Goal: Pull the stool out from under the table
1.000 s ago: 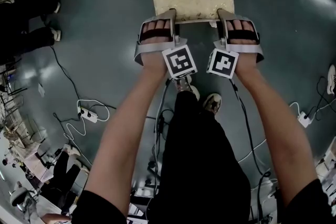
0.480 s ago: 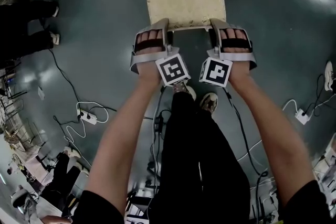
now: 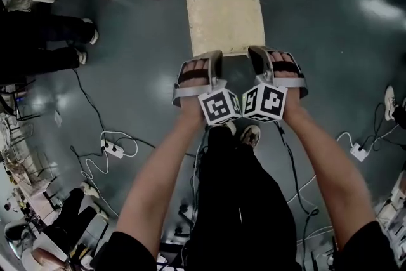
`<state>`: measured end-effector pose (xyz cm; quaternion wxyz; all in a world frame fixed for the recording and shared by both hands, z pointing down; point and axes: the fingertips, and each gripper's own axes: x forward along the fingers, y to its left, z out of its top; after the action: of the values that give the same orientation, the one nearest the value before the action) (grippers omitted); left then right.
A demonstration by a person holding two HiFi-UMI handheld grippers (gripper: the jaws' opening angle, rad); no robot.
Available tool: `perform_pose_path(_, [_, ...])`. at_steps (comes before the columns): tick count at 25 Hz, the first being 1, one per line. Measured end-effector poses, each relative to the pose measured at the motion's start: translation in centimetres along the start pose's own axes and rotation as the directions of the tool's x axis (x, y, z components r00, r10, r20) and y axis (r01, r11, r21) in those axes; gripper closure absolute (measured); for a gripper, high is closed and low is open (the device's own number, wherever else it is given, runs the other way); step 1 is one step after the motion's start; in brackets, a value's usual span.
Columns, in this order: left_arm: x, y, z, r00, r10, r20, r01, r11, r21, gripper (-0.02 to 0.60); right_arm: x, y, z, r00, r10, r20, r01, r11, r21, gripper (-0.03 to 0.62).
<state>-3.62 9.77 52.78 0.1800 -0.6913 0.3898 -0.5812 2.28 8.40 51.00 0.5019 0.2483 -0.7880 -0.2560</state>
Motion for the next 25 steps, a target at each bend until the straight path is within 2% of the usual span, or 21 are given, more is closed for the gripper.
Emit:
perform_pose_path(3, [-3.1, 1.8, 1.4, 0.999, -0.033, 0.032, 0.035, 0.997, -0.072, 0.575, -2.8, -2.0, 2.2, 0.995, 0.060, 0.078, -0.071, 0.986, 0.151, 0.588])
perform_pose_path(5, [-5.2, 2.7, 2.2, 0.998, -0.056, 0.042, 0.061, 0.989, -0.133, 0.575, -5.1, -3.1, 3.2, 0.990, 0.080, 0.112, -0.102, 0.972, 0.209, 0.588])
perform_pose_path(8, [-8.0, 4.0, 3.1, 0.996, -0.071, 0.059, 0.082, 0.971, -0.223, 0.575, -8.4, -5.3, 4.5, 0.986, 0.073, 0.150, -0.115, 0.950, 0.291, 0.588])
perform_pose_path(10, [-9.9, 5.3, 3.9, 0.994, -0.068, 0.086, 0.091, 0.951, -0.296, 0.575, -10.6, -6.9, 5.5, 0.981, 0.063, 0.183, -0.127, 0.924, 0.360, 0.588])
perform_pose_path(12, [-11.9, 6.9, 5.1, 0.990, -0.059, 0.127, 0.105, 0.914, -0.391, 0.575, -13.0, -8.3, 6.5, 0.974, 0.050, 0.222, -0.142, 0.895, 0.423, 0.588])
perform_pose_path(13, [-13.1, 7.8, 5.7, 0.987, -0.053, 0.152, 0.117, 0.888, -0.445, 0.575, -14.3, -8.9, 6.9, 0.969, 0.042, 0.242, -0.151, 0.880, 0.451, 0.588])
perform_pose_path(15, [-15.3, 9.7, 6.8, 0.980, -0.024, 0.197, 0.131, 0.823, -0.553, 0.575, -16.9, -10.2, 7.6, 0.960, 0.018, 0.280, -0.162, 0.849, 0.502, 0.588])
perform_pose_path(18, [-18.3, 12.8, 7.6, 0.976, 0.051, 0.209, 0.108, 0.726, -0.679, 0.575, -19.8, -12.0, 8.1, 0.951, -0.030, 0.309, -0.162, 0.800, 0.578, 0.588])
perform_pose_path(19, [-19.3, 13.5, 7.9, 0.975, 0.070, 0.211, 0.101, 0.707, -0.700, 0.575, -20.7, -12.6, 8.2, 0.948, -0.043, 0.314, -0.165, 0.778, 0.606, 0.588])
perform_pose_path(23, [-23.7, 15.3, 9.1, 0.966, 0.115, 0.234, 0.091, 0.691, -0.717, 0.575, -24.4, -15.3, 9.5, 0.938, -0.098, 0.333, -0.172, 0.701, 0.692, 0.588])
perform_pose_path(25, [-26.0, 16.4, 9.6, 0.959, 0.133, 0.249, 0.099, 0.667, -0.738, 0.575, -26.7, -16.8, 10.4, 0.929, -0.130, 0.346, -0.171, 0.679, 0.714, 0.588])
